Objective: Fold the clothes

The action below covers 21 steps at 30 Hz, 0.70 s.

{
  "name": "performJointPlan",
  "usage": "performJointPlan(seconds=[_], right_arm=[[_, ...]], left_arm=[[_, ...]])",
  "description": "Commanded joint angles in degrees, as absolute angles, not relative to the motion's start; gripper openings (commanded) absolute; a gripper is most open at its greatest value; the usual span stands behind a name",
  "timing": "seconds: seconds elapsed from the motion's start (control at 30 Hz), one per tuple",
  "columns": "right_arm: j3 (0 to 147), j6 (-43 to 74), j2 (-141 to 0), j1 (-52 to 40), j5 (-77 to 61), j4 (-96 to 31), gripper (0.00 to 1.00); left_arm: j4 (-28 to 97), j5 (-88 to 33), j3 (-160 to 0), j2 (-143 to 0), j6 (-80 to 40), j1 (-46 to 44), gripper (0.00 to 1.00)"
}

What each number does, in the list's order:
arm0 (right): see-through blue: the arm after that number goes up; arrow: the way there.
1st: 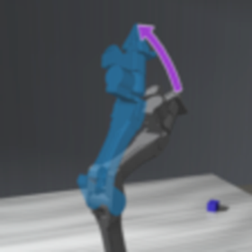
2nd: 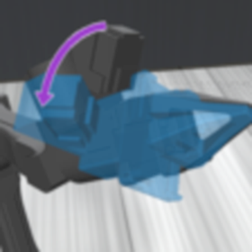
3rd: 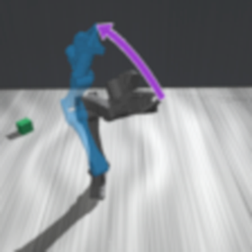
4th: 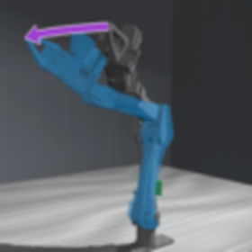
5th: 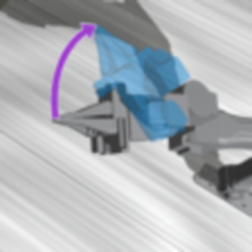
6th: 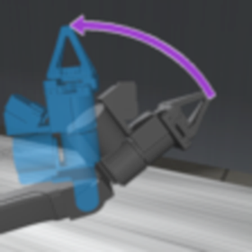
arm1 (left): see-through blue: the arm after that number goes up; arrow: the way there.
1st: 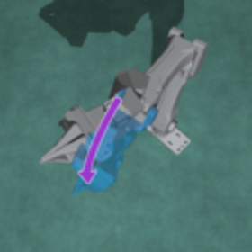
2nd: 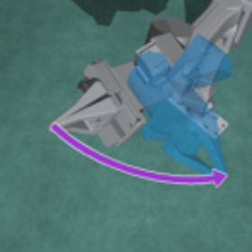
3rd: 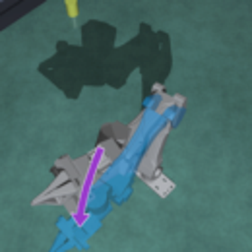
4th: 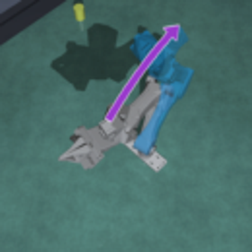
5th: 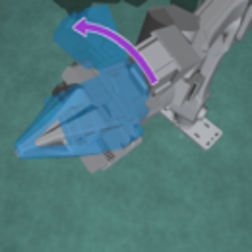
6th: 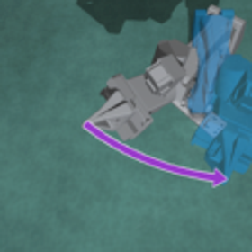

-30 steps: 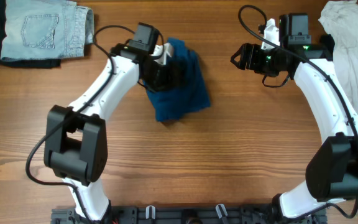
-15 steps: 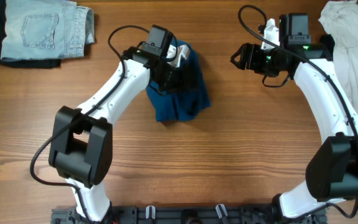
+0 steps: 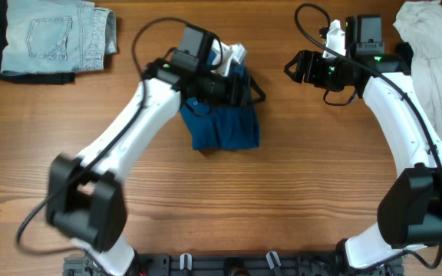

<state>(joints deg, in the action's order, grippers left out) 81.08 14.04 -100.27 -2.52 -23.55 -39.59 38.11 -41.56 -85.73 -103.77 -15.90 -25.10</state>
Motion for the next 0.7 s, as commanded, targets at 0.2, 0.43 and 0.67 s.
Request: performJointPlan(seconds=[0.2, 0.43, 0.67], right_arm=[[81.8, 13.7, -99.9, -3.7, -31.6, -35.4, 0.84], [81.9, 6.9, -101.0, -12.3, -25.2, -33.4, 0.85], [82.0, 3.3, -102.2, -23.8, -11.5, -32.4, 0.85]], left_arm=[[52.4, -22.3, -85.9, -94.6, -19.7, -9.8, 0.87], [58.1, -21.0, -84.2, -101.7, -20.8, -4.6, 0.85], [55.5, -18.8, -84.2, -108.5, -24.9, -4.6, 0.84]])
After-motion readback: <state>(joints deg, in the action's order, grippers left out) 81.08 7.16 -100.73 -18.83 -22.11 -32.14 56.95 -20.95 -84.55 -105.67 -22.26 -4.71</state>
